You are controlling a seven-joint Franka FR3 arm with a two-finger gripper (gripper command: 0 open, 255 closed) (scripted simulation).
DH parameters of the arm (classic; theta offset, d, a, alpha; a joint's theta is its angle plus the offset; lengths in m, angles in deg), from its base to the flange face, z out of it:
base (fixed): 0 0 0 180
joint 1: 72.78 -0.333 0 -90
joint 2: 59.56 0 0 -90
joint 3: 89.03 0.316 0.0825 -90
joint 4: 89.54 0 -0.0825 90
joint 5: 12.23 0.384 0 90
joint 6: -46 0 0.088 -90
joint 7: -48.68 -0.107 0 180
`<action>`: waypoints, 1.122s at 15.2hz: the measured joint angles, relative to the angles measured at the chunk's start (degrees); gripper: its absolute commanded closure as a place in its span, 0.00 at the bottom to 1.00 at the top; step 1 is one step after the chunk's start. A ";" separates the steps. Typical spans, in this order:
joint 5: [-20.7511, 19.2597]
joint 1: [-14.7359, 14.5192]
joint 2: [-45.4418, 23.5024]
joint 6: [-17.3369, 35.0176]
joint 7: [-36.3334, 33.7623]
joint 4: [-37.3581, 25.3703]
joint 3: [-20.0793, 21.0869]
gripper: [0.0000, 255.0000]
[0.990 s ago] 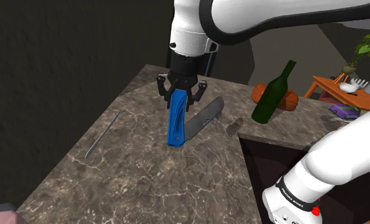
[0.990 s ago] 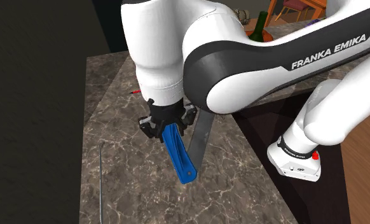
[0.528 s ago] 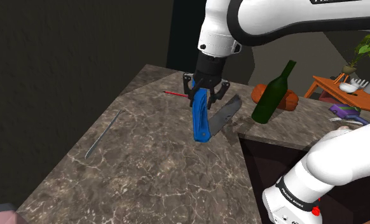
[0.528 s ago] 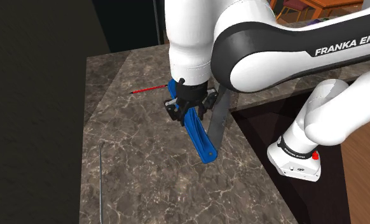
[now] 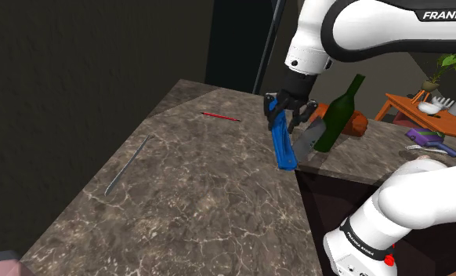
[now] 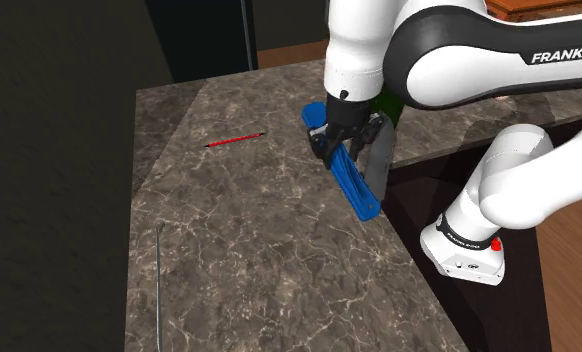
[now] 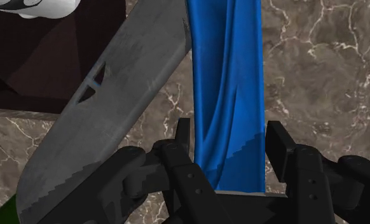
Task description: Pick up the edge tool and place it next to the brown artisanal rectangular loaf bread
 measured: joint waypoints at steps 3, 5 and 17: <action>-1.75 0.65 4.21 -1.36 4.24 3.45 -4.23 1.00; -3.09 1.17 6.76 -2.47 6.67 5.17 -6.75 1.00; -15.88 8.05 17.30 -7.03 23.26 11.84 -23.77 1.00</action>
